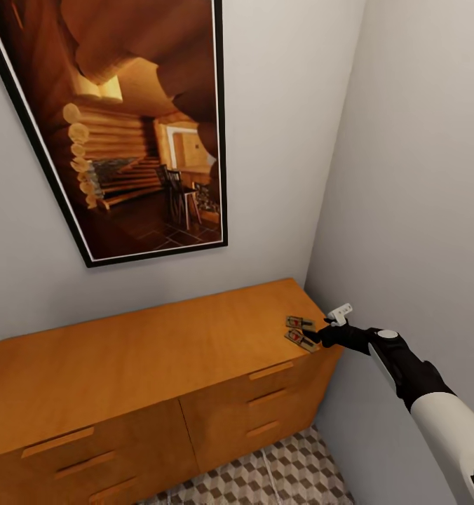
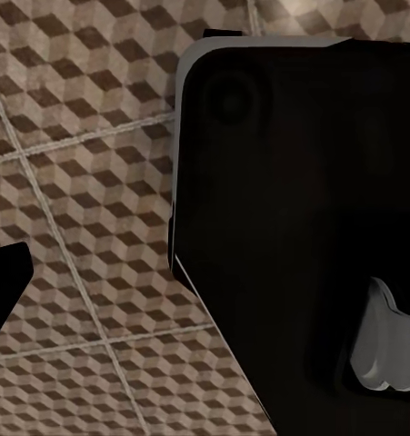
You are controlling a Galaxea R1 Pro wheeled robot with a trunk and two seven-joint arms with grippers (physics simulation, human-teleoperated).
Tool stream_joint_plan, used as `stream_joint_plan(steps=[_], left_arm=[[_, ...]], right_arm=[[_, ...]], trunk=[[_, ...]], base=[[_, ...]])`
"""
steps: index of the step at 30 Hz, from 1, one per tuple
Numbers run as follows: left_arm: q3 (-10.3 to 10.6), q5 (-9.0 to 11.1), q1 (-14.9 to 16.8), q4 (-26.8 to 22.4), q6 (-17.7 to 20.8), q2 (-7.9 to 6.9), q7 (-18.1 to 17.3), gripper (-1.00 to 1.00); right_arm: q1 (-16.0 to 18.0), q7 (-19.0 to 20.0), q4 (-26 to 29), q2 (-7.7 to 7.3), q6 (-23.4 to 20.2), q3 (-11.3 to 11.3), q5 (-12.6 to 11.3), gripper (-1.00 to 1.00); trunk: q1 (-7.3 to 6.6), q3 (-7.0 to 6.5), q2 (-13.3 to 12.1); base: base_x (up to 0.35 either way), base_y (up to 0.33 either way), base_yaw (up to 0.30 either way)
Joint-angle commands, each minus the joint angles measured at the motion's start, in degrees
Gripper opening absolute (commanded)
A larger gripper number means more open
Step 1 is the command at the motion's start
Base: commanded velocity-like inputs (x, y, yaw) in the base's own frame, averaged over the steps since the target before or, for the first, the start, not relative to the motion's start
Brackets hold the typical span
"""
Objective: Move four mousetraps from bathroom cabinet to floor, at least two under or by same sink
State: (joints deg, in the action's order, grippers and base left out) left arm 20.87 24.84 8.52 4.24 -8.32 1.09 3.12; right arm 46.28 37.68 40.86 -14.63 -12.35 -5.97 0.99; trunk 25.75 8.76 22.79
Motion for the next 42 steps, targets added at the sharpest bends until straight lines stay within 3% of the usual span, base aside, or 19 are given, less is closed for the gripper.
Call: stream_joint_plan(steps=[1, 42], left_arm=[[0.48, 0.38, 0.1, 0.24, -0.38, 0.06, 0.04, 1.0], [0.48, 0.38, 0.1, 0.24, -0.38, 0.06, 0.04, 1.0]], right_arm=[[0.04, 0.12, 0.09, -0.05, -0.3, -0.1, 0.08, 1.0], [0.04, 0.12, 0.09, -0.05, -0.3, -0.05, 0.16, 1.0]], trunk=[[0.03, 0.2, 0.13], [0.03, 3.31, 0.13]], base=[[0.0, 0.0, 0.0], [0.0, 0.0, 0.0]])
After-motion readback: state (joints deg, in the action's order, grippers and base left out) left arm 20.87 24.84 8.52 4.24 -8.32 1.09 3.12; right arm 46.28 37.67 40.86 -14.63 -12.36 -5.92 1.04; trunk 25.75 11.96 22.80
